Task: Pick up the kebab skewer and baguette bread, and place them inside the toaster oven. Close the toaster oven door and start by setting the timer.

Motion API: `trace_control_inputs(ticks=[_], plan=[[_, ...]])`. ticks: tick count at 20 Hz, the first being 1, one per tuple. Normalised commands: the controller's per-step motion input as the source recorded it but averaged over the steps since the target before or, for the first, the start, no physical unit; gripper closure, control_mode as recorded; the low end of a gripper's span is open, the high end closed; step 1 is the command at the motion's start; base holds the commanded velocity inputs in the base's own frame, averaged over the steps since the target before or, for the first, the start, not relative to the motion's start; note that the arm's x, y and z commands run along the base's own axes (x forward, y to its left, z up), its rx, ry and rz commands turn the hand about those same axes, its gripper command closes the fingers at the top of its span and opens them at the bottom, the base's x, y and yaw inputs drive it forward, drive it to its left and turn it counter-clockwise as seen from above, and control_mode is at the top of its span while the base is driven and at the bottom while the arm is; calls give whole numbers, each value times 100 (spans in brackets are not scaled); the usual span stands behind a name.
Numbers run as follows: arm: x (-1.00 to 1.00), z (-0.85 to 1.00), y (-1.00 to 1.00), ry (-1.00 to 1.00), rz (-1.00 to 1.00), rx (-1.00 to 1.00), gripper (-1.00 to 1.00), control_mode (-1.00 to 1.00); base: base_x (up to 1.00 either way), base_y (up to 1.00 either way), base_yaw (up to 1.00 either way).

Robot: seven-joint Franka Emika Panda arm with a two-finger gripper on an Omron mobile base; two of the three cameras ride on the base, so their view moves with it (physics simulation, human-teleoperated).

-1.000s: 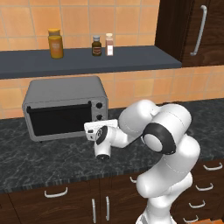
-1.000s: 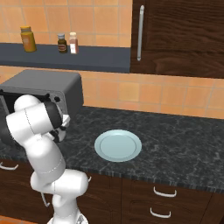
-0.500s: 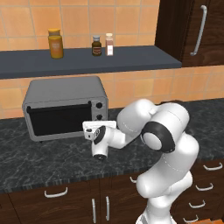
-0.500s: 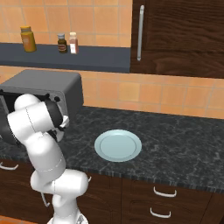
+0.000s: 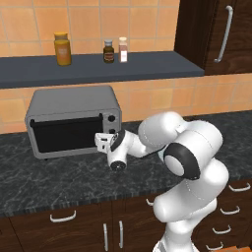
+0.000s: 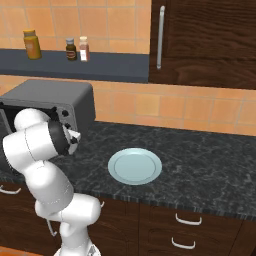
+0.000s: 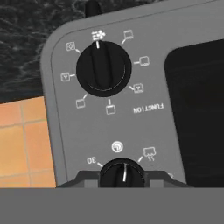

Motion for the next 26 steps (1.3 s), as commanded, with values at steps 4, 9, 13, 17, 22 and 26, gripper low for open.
trace_control_inputs(ticks=[4,9,13,17,22,26], plan=[[23,50,0,-12,0,22,100,-100,0,0,0],[10,26,0,-21,0,18,100,-100,0,0,0],[8,9,0,-32,0,15,100,-100,0,0,0],[23,13,0,-34,0,14,100,-100,0,0,0],[29,24,0,-35,0,13,100,-100,0,0,0],[33,30,0,-34,0,13,100,-100,0,0,0]])
